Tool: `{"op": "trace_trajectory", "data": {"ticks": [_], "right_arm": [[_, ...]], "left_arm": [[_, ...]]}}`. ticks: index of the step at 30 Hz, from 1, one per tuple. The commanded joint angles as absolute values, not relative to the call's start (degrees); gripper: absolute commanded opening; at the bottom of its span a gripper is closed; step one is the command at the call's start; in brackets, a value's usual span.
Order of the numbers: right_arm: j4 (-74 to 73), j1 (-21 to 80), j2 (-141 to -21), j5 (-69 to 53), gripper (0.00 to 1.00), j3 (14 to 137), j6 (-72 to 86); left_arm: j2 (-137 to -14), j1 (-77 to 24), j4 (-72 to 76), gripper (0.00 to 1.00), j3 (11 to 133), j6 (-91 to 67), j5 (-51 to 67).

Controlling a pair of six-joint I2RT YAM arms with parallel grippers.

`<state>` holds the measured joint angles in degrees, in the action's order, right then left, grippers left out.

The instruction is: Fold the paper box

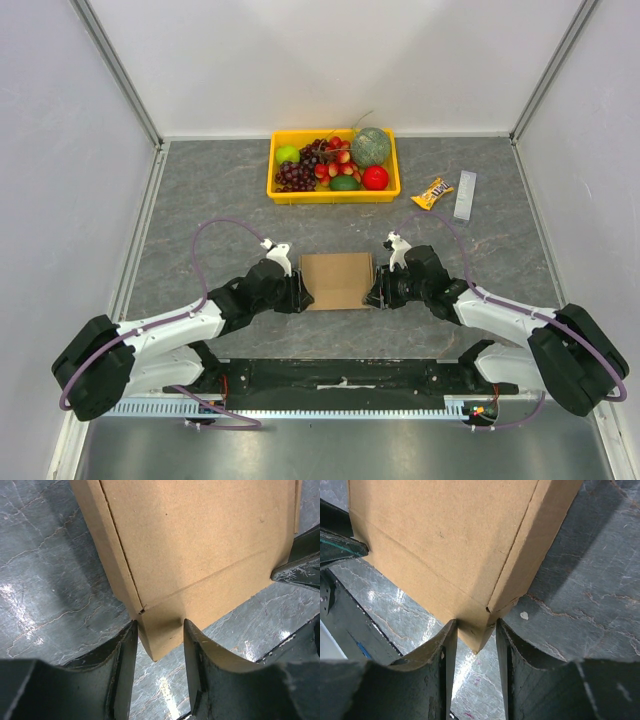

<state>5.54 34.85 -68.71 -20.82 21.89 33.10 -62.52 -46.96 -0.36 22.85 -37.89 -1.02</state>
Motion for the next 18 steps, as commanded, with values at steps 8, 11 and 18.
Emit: {"op": "trace_trajectory", "data": {"ticks": [8, 11, 18], "right_arm": [[8.09, 34.80, -68.82, -21.18, 0.42, 22.41, 34.54], [7.12, 34.72, -68.21, -20.13, 0.45, 22.50, 34.01], [1.85, 34.80, -64.78, -14.68, 0.59, 24.25, 31.99]], "left_arm": [[-61.70, -47.11, 3.25, 0.46, 23.12, -37.79, -0.53], [-61.70, -47.11, 2.38, 0.46, 23.12, -37.44, -1.40], [-61.26, -47.02, 0.70, 0.46, 23.38, -36.39, -2.81]]}}
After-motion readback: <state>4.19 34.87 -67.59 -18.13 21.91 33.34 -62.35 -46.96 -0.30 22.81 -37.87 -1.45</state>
